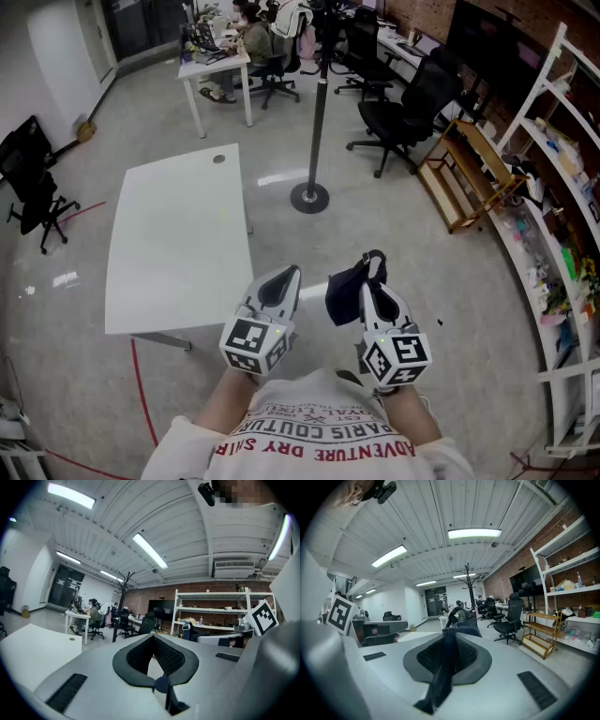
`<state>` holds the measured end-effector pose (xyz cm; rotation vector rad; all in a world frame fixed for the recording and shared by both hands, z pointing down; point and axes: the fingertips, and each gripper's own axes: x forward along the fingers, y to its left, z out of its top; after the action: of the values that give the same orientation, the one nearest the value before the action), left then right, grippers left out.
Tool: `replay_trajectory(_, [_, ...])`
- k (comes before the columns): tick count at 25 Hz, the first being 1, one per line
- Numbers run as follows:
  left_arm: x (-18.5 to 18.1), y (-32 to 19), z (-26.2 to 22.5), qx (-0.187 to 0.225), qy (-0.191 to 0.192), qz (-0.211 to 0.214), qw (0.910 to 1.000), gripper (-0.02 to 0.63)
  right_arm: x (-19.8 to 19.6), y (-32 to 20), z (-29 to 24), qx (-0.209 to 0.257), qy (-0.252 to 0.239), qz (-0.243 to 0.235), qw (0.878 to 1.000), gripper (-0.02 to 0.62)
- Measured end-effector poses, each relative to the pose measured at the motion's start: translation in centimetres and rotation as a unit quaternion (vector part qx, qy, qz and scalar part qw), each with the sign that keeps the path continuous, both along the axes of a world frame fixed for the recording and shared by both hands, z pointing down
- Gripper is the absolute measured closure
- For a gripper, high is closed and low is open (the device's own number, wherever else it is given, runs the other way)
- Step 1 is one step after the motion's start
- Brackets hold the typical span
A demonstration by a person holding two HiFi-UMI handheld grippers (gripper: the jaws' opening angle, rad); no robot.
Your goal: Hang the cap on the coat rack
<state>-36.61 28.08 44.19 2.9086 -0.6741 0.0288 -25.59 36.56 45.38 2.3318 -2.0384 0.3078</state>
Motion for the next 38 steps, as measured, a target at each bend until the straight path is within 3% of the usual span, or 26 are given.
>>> replay_trajectory(17, [1.5,-1.9,1.0,-0.018,-0.002,0.0,0.9998,0.6,1.3,-1.9,0.6,-0.006,-0.004,0.001,1.0,0.568])
replay_trajectory(26, [4.1,-5.4,3.0,-0.04,-0.006,-0.018,0.999,0.6,4.6,-5.6,1.8,-0.023,-0.01,-0.016,1.0,0.568])
replay_trajectory(31, [8.4,-9.2,3.6,-0.047,-0.015,-0.044,0.9978,0.601,9.1,-9.7,2.3,-0.025,-0.021,-0.042,0.999,0.568])
replay_trajectory(38, [18.6,-16.0,1.8,-0.041,-0.017,-0.071,0.9965,0.6,19.6,-17.2,0.7,-0.013,-0.031,-0.081,0.996,0.568])
